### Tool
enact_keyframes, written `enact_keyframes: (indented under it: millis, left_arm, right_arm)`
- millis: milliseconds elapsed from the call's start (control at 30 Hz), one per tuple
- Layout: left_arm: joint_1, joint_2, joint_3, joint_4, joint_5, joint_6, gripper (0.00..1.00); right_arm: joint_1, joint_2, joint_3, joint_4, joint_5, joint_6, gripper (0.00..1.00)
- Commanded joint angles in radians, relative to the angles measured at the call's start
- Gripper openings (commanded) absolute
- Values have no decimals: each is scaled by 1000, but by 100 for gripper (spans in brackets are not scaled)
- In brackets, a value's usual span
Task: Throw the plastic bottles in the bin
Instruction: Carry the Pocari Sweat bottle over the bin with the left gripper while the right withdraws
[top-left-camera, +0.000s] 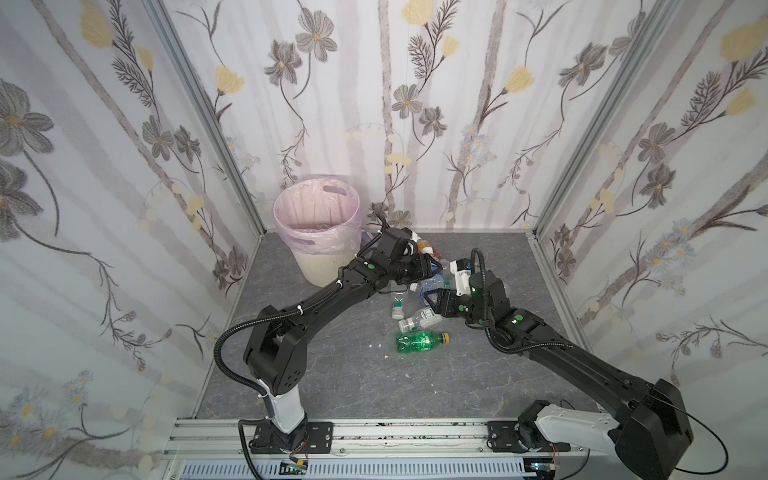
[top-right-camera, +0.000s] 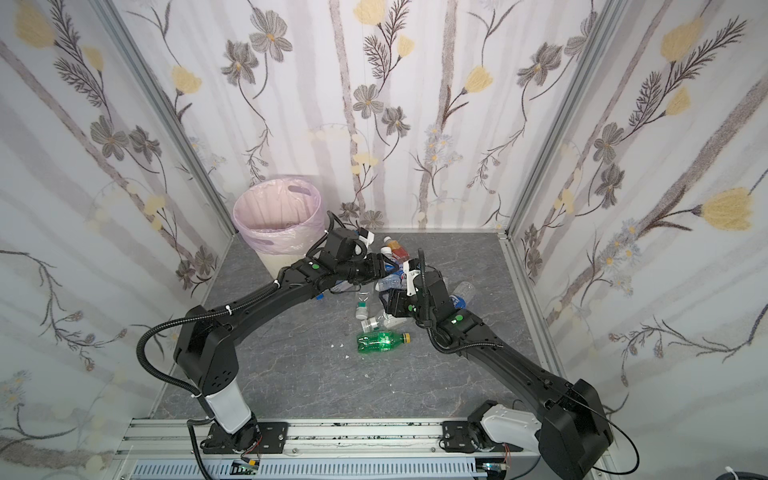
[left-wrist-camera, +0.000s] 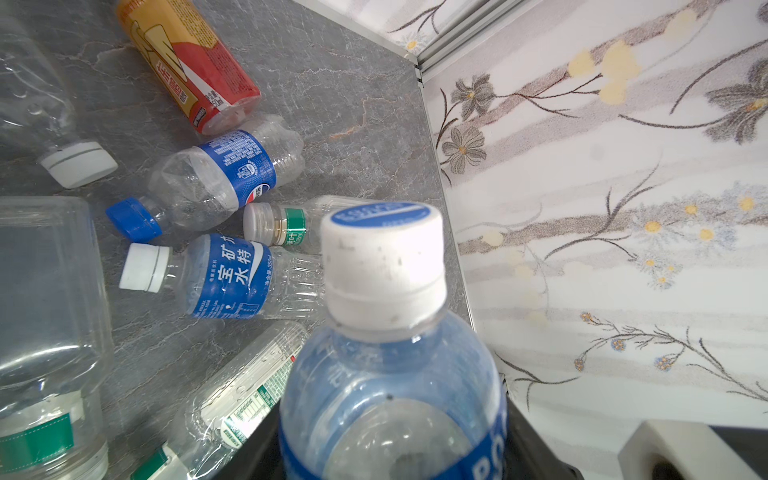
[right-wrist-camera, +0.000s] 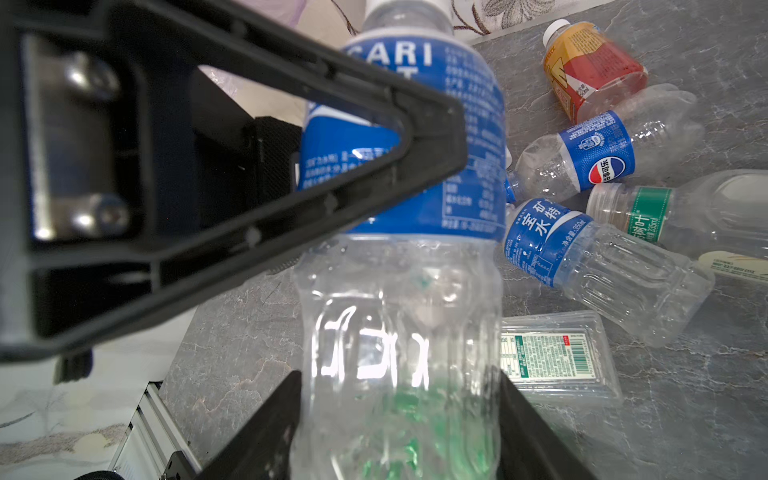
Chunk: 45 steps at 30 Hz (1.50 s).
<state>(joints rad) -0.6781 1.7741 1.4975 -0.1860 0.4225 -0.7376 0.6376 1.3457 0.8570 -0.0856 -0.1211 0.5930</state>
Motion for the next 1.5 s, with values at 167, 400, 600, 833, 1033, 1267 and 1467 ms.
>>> enact_keyframes:
  millis: [167,400,600,833,1033,1267,1467]
  left_arm:
    - [36,-18,13,33,-31,-56,59]
    - [77,-54,56,39,-79,-94,59]
    - [121,-70,141,40,-90,-117,58]
    - [179,-105,210,40,-116,-126,58]
    - [248,-174,220,40,-150,-128,58]
    - [364,-247,216,40,-125,-137,58]
    - [461,-303,210,40,-105,-147,59]
  right_arm:
    - [1,-13,29,22,4,-25,85]
    - [0,-36,64,9,18,-35,95]
    - [2,-41,156,9,40,-63,100]
    - [26,17,313,-13,77,-128,100]
    - [65,102,470,-39,94,-184,99]
    - [122,219,652,-52,102,-221,100]
    - [176,346,825,-96,122,-260,100]
